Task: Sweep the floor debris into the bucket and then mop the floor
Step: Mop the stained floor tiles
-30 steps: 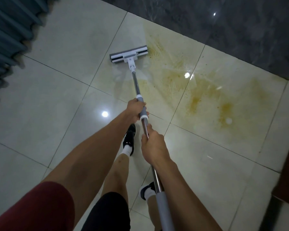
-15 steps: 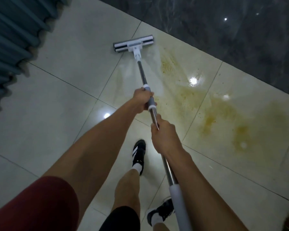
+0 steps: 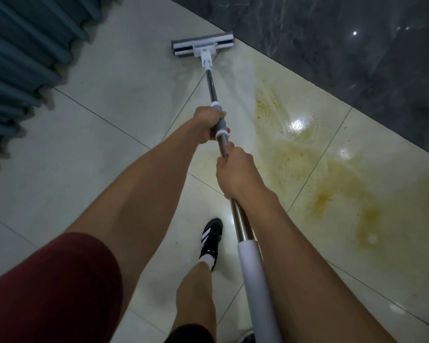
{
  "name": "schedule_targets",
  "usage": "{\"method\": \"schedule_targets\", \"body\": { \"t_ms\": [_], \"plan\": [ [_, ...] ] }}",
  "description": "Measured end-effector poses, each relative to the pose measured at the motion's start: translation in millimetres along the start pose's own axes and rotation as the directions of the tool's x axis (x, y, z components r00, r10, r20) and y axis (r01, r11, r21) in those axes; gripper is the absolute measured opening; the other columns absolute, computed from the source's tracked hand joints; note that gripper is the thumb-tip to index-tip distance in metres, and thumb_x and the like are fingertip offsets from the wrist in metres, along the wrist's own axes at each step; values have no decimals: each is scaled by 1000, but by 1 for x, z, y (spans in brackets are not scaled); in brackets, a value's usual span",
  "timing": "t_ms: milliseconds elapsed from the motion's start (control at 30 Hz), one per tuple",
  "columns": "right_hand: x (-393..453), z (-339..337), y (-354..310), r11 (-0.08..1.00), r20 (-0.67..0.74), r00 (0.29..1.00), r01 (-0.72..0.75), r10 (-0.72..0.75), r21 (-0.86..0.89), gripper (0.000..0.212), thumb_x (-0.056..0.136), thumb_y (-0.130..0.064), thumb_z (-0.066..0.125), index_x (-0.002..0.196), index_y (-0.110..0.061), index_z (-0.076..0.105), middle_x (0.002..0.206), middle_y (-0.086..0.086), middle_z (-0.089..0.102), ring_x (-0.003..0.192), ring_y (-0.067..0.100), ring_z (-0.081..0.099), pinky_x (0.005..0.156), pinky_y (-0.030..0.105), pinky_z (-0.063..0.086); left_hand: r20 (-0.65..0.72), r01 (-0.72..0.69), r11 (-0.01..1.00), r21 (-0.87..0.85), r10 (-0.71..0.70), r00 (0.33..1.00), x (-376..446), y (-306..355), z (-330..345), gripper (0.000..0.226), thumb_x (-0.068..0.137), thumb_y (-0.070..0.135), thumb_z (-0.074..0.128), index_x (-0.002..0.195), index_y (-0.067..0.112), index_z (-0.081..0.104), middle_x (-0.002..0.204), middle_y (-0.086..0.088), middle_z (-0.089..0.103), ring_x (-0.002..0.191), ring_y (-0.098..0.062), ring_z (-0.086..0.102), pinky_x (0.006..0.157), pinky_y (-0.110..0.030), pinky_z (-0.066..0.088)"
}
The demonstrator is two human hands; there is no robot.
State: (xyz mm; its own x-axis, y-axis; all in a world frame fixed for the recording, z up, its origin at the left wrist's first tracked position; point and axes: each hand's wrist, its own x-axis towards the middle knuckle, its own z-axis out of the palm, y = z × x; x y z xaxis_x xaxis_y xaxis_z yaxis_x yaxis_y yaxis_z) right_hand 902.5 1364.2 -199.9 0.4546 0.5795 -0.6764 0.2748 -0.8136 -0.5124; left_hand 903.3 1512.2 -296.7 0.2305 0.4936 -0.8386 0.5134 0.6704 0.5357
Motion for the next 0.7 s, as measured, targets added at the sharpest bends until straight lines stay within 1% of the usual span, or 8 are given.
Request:
{"method": "schedule_targets", "body": {
  "t_ms": [100,167,233,300,433,533,600,700],
  "plan": [
    [-23,6,8,1000,30,999,-18,18,-6,30,104,-18,43,134,-12,48,102,11,62,79,28,66,71,39,59,-8,11,999,34,-10,1000,-17,-20,-1,34,99,15,60,128,-1,51,107,-21,67,71,-27,70,62,-40,61],
    [-46,14,19,999,52,998,-30,31,-25,31,104,-15,44,134,-12,47,104,11,62,82,28,67,75,42,61,-9,24,999,39,-24,1000,-36,-40,-2,33,100,14,58,128,-2,49,103,-21,65,70,-28,68,67,-43,61],
    [-76,24,38,998,74,997,-28,33,-60,32,103,-13,44,135,-12,47,104,11,62,82,28,67,74,41,61,-13,36,999,35,-36,999,-60,-69,0,29,101,12,56,125,-3,49,97,-20,62,67,-28,66,67,-45,60],
    [-110,35,61,996,95,995,-22,31,-88,32,103,-13,45,135,-12,46,104,11,62,81,27,67,72,39,60,-15,51,998,30,-50,999,-85,-102,3,23,102,11,54,120,-3,51,101,-21,60,65,-29,64,62,-45,58],
    [-179,59,111,994,107,994,-14,26,-111,35,102,-14,47,137,-13,46,106,12,62,86,29,67,76,41,61,-6,92,996,10,-92,996,-140,-175,11,21,104,15,50,117,-2,50,105,-20,58,64,-29,63,48,-39,58],
    [-232,74,153,992,125,992,0,16,-125,35,102,-15,46,137,-14,45,100,9,59,84,28,67,71,38,60,-2,115,993,-3,-115,993,-184,-230,21,23,104,15,50,119,-2,47,104,-20,58,64,-28,64,43,-36,57],
    [-266,82,179,993,142,990,6,11,-122,36,102,-15,45,138,-15,44,105,9,59,87,28,66,76,39,60,-14,129,992,-10,-129,992,-211,-265,28,23,103,14,51,118,-3,47,102,-21,59,65,-29,65,39,-34,55],
    [-310,87,213,996,171,985,20,-4,-92,36,101,-14,43,137,-15,44,112,12,60,91,29,66,82,44,59,-21,158,987,-43,-159,987,-245,-308,41,19,103,14,49,112,-3,50,106,-23,60,66,-30,66,40,-33,54]
  ]
}}
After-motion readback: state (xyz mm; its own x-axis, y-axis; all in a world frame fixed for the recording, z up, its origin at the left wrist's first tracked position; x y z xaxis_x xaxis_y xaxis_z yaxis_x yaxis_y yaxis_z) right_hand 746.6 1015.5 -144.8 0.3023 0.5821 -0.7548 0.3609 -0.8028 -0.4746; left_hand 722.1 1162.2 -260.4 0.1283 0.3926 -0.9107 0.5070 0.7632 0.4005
